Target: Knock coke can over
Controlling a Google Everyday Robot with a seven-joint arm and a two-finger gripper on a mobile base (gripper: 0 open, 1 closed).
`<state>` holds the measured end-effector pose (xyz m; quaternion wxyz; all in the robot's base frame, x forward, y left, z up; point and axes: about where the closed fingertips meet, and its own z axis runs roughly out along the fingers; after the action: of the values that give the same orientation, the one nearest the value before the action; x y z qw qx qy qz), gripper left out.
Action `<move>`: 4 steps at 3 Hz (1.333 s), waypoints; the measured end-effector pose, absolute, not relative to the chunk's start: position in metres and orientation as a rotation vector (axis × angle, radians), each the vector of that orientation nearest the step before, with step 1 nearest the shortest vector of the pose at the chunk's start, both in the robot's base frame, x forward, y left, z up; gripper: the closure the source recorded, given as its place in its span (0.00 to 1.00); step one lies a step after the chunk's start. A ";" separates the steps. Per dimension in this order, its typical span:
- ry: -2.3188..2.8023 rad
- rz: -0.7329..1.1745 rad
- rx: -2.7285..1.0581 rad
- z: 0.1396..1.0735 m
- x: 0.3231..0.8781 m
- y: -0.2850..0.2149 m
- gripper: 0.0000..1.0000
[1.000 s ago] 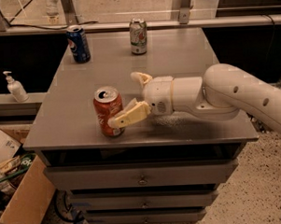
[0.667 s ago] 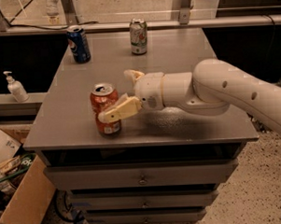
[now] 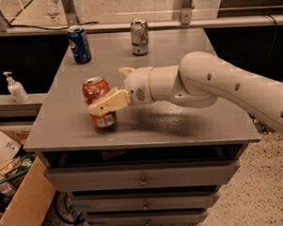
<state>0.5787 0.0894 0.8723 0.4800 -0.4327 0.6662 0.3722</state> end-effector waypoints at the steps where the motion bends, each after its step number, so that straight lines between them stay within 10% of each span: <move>1: 1.648 0.878 -1.047 0.873 0.592 0.091 0.00; 4: 1.662 0.787 -1.034 0.884 0.602 0.064 0.00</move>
Offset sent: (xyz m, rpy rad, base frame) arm 0.0343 -0.0184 0.0077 -0.0451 -0.0161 -0.0939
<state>0.6023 0.0637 0.8835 0.4936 -0.4264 0.6851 0.3244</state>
